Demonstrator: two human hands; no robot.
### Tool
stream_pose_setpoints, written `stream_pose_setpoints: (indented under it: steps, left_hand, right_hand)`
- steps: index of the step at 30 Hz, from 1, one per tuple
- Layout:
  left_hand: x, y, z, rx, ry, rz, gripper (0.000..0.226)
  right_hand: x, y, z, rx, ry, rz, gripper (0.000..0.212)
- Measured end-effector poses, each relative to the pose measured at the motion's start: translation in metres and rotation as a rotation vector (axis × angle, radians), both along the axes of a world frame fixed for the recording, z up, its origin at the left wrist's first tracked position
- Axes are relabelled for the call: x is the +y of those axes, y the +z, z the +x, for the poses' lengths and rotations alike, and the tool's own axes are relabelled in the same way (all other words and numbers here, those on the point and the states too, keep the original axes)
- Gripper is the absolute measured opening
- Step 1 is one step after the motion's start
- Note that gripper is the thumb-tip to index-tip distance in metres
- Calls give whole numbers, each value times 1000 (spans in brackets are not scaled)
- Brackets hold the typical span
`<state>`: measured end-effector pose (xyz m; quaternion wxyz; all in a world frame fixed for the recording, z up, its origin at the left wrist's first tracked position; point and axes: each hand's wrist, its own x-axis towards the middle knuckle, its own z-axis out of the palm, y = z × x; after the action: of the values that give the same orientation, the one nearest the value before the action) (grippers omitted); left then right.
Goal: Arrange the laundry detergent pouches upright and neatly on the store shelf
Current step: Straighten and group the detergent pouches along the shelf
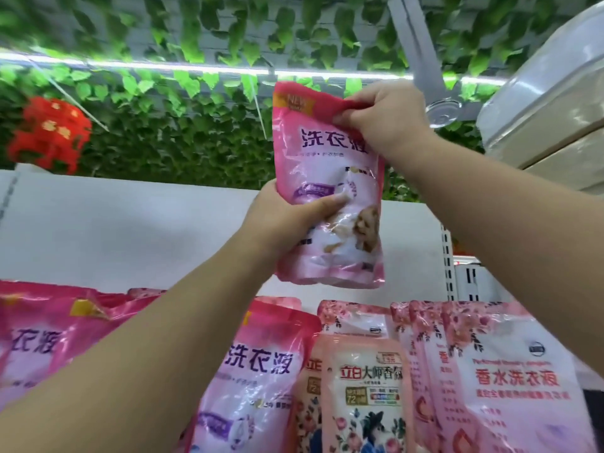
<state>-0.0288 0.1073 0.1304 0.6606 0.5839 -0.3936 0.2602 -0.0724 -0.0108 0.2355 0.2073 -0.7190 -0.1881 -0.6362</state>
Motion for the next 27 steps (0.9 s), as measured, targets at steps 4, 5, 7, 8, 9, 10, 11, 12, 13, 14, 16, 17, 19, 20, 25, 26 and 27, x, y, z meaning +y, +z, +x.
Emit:
stream_pose_setpoints:
  steps: [4,5,7,8,9,10,11,12,13,14,16,17,19,20,25,26,27]
  left_hand:
    - [30,-8,-7,2,174,-68,26]
    - [38,-13,-8,7,215,-84,28]
    - [57,-27,-13,42,266,-99,37]
    - [66,-36,-17,65,278,-96,45]
    - [75,-48,-21,102,294,-97,52]
    - [83,-61,-24,138,311,-108,54]
    - [89,-73,-26,164,327,-127,52]
    - [94,-88,-29,189,349,-144,45]
    - [98,-101,-30,207,376,-152,36]
    - [101,-116,-32,230,411,-154,30]
    - [105,-145,-29,278,453,-136,26]
    - [106,-159,-28,311,443,-119,27]
    - [105,-182,-27,368,417,-83,34]
    - [104,-191,-27,383,414,-73,36]
    - [102,-211,-16,426,398,-130,39]
    - [101,-212,-15,409,389,-126,50]
    - [100,-215,-16,387,400,-101,65]
  right_hand:
    - [21,-3,0,59,222,41,9]
    - [28,-6,0,64,253,33,9]
    - [44,-14,-3,81,278,-22,14]
    - [52,-20,-6,104,287,-60,17]
    - [60,-29,-7,135,290,-98,19]
    - [67,-40,-9,158,291,-132,19]
    - [73,-51,-10,170,296,-159,19]
    - [79,-65,-9,191,316,-170,18]
    - [83,-79,-7,213,335,-174,18]
    - [87,-94,-4,237,336,-180,19]
    - [89,-125,4,255,298,-202,22]
    - [89,-141,10,255,283,-208,23]
    - [88,-169,19,252,276,-173,24]
    - [88,-184,23,267,264,-131,29]
    - [90,-269,19,622,459,319,78]
    - [90,-286,15,728,527,408,81]
    - [91,-301,12,824,589,477,78]
